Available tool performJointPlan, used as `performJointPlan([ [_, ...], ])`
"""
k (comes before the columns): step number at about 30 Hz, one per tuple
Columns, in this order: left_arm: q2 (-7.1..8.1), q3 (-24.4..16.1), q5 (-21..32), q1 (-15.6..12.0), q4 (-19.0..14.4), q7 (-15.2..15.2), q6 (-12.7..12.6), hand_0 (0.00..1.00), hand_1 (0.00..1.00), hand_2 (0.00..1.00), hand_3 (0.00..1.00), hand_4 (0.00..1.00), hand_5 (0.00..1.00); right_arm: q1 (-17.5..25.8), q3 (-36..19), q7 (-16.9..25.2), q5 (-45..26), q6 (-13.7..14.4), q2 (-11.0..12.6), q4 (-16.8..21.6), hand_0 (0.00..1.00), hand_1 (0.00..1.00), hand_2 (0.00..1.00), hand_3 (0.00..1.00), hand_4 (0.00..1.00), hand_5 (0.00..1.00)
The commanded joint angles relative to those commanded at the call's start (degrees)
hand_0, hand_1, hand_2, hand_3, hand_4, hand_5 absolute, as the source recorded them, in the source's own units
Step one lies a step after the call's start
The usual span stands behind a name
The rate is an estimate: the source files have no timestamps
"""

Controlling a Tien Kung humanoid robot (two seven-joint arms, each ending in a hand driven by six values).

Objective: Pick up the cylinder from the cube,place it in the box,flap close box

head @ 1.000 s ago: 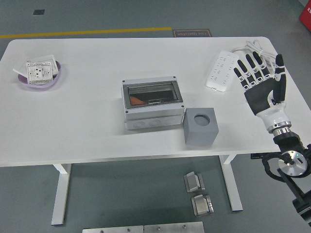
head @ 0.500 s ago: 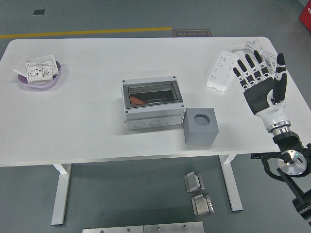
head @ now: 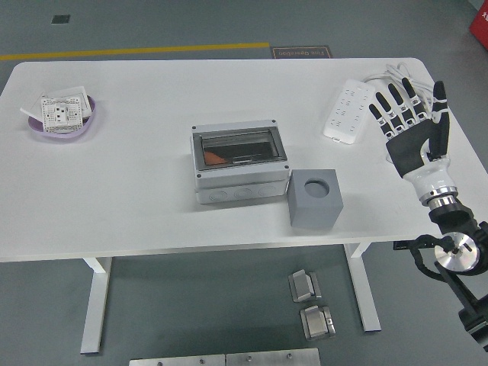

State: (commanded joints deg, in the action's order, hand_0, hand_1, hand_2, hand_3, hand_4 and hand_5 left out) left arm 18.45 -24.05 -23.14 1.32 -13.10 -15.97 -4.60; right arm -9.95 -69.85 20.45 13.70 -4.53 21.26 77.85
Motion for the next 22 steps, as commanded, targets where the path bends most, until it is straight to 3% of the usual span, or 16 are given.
performJointPlan([
  [1,-0.04,0.0,0.0,0.0,0.0,0.0,0.0,0.725,0.736,0.692,0.802,0.705,0.395,0.1,-0.1,0.1,-0.2,0.2,0.0,0.0,0.998,0.790,0.835,0.896,0.998,0.812],
  [6,-0.23,-0.4,-0.1,-0.1,0.0,0.0,0.0,0.725,0.736,0.692,0.802,0.705,0.395,0.2,-0.1,0.3,-1.5,0.4,-0.1,-0.3,0.998,0.790,0.835,0.896,0.998,0.812],
  [7,-0.28,-0.4,-0.2,-0.1,0.0,0.0,0.0,0.725,0.737,0.692,0.806,0.706,0.396,0.2,-0.1,0.3,-1.5,0.5,-0.2,-0.4,0.998,0.996,0.998,0.846,0.998,0.850],
  [12,-0.46,-0.7,-0.2,-0.1,-0.1,0.0,0.0,0.725,0.737,0.692,0.806,0.706,0.396,0.2,-0.4,0.4,-0.9,0.9,-0.4,-0.4,0.998,0.996,0.998,0.846,0.998,0.850],
  [13,-0.47,-0.8,-0.3,-0.1,-0.1,0.1,0.0,0.725,0.737,0.692,0.807,0.707,0.397,0.2,-0.4,0.5,-0.8,0.8,-0.4,-0.4,0.998,0.981,0.998,0.946,0.998,0.869],
  [18,-0.48,-0.9,-0.4,-0.1,-0.1,0.1,0.0,0.725,0.737,0.692,0.807,0.707,0.397,0.3,-0.6,0.7,-0.7,0.8,-0.5,-0.4,0.998,0.981,0.998,0.946,0.998,0.869],
  [19,-0.48,-0.9,-0.4,-0.1,-0.1,0.1,0.0,0.725,0.737,0.692,0.806,0.708,0.398,0.3,-0.6,0.7,-0.7,0.8,-0.5,-0.4,0.998,0.998,0.998,0.800,0.998,0.873],
  [22,-0.51,-0.9,-0.3,-0.1,-0.1,0.1,0.0,0.725,0.737,0.692,0.806,0.708,0.398,0.4,-0.7,0.9,-0.8,0.7,-0.5,-0.4,0.998,0.998,0.998,0.800,0.998,0.873],
])
